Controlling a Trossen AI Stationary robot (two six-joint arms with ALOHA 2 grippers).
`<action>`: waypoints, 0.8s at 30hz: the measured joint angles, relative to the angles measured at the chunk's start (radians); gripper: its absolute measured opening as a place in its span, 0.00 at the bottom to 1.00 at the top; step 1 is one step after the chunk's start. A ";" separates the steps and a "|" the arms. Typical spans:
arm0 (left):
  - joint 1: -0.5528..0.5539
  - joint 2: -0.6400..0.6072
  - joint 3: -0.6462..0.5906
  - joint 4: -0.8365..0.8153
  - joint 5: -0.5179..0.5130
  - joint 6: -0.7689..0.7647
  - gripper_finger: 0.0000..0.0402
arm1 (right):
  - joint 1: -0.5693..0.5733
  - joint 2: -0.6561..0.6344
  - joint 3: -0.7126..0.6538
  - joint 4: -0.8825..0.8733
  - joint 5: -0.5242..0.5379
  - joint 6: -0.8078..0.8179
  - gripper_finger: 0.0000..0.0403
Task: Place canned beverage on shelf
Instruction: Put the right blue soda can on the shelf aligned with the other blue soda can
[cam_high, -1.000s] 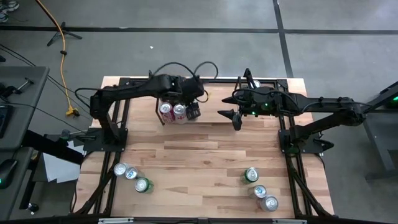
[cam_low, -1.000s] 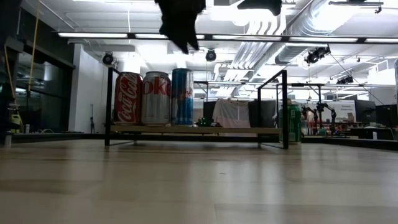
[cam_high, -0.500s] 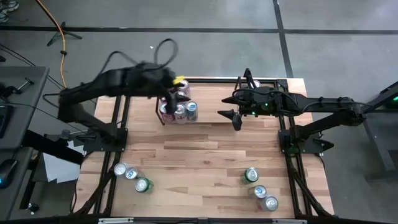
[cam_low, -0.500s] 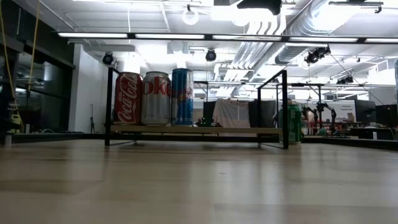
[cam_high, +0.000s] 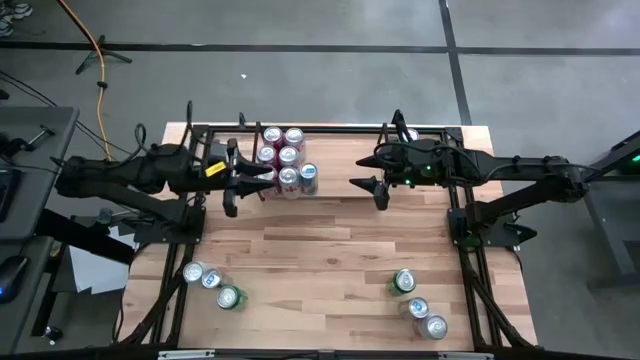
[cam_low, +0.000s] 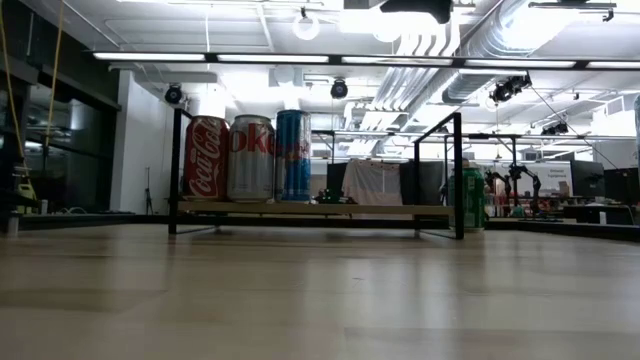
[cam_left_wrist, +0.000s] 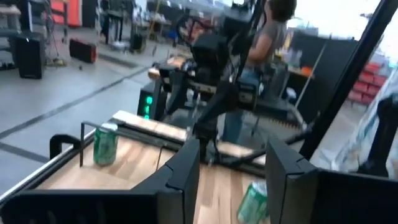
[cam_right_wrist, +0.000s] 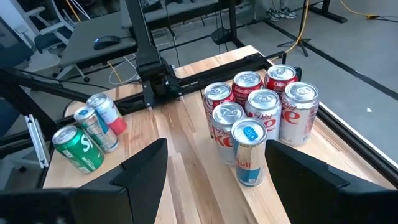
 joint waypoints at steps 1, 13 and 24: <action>-0.003 -0.010 -0.020 0.027 -0.012 0.002 0.22 | 0.000 0.000 0.000 0.006 0.000 0.000 0.63; -0.002 -0.031 -0.056 0.112 -0.043 0.120 0.19 | 0.001 0.000 0.000 0.049 -0.096 0.051 0.63; -0.002 -0.031 -0.056 0.107 -0.043 0.131 0.19 | 0.155 -0.001 0.000 -0.188 -0.519 0.625 0.63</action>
